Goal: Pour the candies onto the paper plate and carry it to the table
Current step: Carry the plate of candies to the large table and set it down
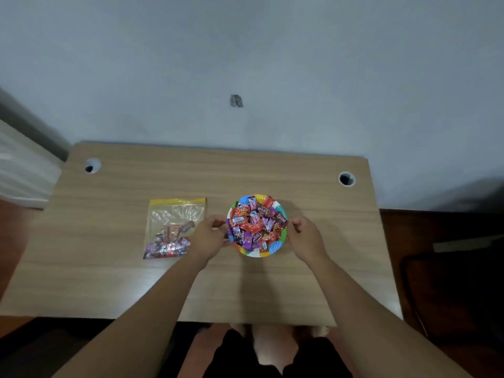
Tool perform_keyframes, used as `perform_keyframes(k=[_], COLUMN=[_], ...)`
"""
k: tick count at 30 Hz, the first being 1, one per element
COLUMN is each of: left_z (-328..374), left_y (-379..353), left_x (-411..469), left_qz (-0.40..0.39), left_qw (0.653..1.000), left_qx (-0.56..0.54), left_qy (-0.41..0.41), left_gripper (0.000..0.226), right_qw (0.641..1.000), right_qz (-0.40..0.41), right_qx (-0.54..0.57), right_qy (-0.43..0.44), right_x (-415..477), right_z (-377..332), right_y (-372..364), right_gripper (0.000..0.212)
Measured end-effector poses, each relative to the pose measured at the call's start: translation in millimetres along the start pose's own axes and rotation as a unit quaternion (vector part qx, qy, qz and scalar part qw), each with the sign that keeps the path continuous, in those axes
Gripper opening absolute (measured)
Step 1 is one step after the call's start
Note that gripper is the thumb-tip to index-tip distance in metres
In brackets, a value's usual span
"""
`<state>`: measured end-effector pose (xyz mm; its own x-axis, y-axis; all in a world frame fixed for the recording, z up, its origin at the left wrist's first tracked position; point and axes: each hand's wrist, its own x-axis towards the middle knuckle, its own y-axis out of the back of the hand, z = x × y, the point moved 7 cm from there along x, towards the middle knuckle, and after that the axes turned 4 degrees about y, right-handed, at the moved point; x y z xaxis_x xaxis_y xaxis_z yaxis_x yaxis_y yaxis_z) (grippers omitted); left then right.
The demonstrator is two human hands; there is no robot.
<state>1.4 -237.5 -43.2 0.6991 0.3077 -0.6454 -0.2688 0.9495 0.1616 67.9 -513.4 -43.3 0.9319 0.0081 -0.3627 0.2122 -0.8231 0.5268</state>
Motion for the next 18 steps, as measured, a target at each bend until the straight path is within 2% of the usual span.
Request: perform_keyframes(k=[7, 10, 18], left_z=[33, 47, 79], left_y=[-17, -32, -109], left_x=[-12, -13, -38], left_qz=[-0.072, -0.088, -0.164], left_qw=[0.997, 0.995, 0.981], left_qx=[0.019, 0.035, 0.084], left_qy=[-0.023, -0.035, -0.064], left_gripper=[0.008, 0.012, 0.01], right_qw=[0.999, 0.996, 0.981], right_qz=[0.041, 0.071, 0.149], right_qx=[0.025, 0.047, 0.121], right_qy=[-0.002, 0.0, -0.03], right_x=[-28, -33, -64], right_z=[-3, 3, 32], right_y=[37, 55, 125], right_gripper=[0.014, 0.012, 0.007])
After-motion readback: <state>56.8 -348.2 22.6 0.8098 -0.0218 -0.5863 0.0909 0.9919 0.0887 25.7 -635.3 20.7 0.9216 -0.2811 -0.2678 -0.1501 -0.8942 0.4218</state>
